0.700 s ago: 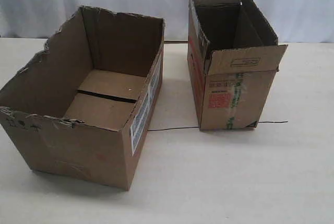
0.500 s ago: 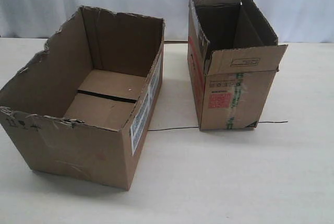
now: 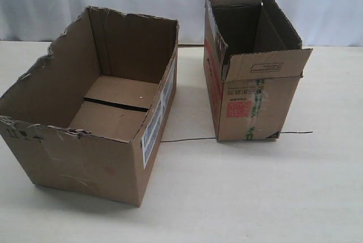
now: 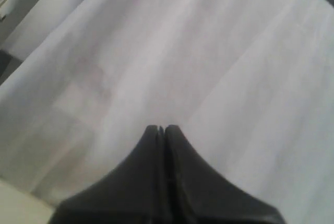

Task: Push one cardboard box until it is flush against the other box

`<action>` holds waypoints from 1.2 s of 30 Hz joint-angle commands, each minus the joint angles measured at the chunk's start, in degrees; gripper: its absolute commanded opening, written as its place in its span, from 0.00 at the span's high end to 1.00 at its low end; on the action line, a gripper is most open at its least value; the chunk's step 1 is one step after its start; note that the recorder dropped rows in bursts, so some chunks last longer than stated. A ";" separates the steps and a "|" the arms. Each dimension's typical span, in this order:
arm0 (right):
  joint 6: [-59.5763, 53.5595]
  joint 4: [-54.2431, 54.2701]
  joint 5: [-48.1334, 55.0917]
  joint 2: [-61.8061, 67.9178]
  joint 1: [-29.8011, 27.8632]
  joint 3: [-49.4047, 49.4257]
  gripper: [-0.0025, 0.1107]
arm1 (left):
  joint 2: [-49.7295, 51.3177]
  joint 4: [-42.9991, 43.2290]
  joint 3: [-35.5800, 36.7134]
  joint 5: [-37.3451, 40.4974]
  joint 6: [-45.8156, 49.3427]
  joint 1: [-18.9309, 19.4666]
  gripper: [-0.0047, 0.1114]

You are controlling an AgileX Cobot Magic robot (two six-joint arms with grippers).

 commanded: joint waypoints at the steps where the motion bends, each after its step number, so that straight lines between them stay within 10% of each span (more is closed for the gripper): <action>1: 0.03 -0.34 0.32 -0.24 -0.10 0.27 0.93 | -0.16 -0.32 -1.43 17.94 0.01 -0.07 0.96; 16: 0.03 -0.34 0.32 -0.24 -0.10 0.27 0.93 | 5.78 4.57 -10.37 35.39 4.33 -0.07 0.96; 25: 0.03 -0.34 0.32 -0.24 -0.10 0.27 0.93 | 31.31 -20.53 -22.91 50.17 47.89 -0.17 0.96; 36: 0.03 -0.34 0.20 -0.24 -0.10 0.27 0.93 | 46.43 -23.76 -27.59 62.22 56.98 -0.17 0.96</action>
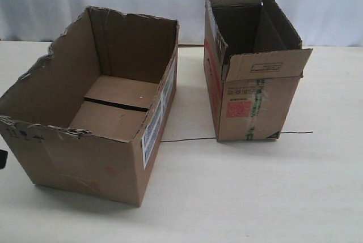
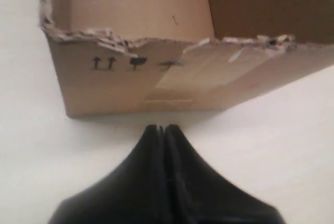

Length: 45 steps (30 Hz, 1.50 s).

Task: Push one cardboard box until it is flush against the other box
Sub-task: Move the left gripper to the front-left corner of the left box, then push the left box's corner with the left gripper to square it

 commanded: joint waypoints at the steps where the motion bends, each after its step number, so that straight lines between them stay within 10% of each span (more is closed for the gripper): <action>1: 0.03 -0.34 0.20 -0.24 -0.10 0.27 0.93 | 2.94 -2.91 2.45 -2.13 3.97 -0.17 0.96; 38: 0.03 -0.34 0.20 -0.24 -0.10 0.27 0.93 | 27.59 -51.75 5.33 -8.48 45.39 -0.17 0.96; 45: 0.03 -0.34 0.20 -0.24 -0.10 0.27 0.93 | 30.89 -60.30 4.51 -11.77 51.40 -6.41 0.96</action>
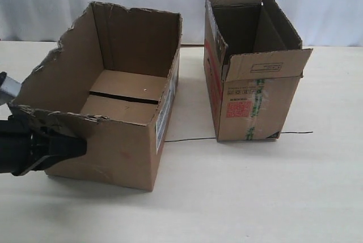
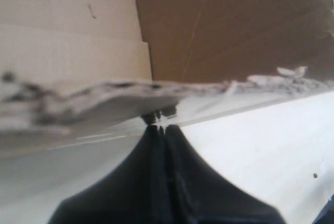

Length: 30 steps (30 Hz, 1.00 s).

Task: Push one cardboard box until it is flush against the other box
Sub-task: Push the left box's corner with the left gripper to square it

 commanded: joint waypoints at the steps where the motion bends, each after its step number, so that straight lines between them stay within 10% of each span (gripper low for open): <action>1: 0.03 -0.34 0.20 -0.24 -0.10 0.27 0.93 | 1.83 -4.71 -1.60 -3.29 2.79 -4.67 0.96; 30: 0.03 -0.34 0.20 -0.24 -0.10 0.27 0.93 | 16.40 -5.91 -15.34 -3.99 3.05 -8.12 0.96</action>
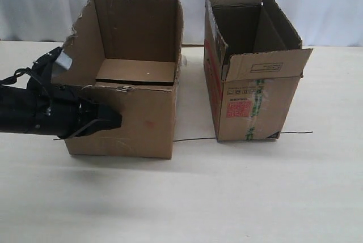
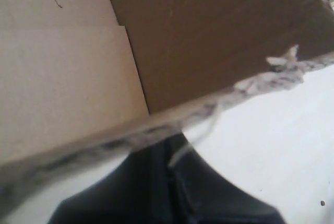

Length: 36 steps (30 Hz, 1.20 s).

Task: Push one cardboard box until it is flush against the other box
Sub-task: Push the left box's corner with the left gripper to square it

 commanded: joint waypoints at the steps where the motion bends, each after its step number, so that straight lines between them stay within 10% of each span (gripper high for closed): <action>1: 0.03 -0.34 0.20 -0.24 -0.10 0.27 0.93 | 0.89 -0.61 -2.26 -0.05 0.34 -0.19 0.96; 30: 0.03 -0.34 0.20 -0.24 -0.10 0.27 0.93 | 3.66 -5.47 -7.04 -3.08 3.43 -0.19 0.96; 36: 0.03 -0.34 0.20 -0.24 -0.10 0.27 0.93 | 3.53 -4.04 -7.04 7.36 3.43 -0.19 0.96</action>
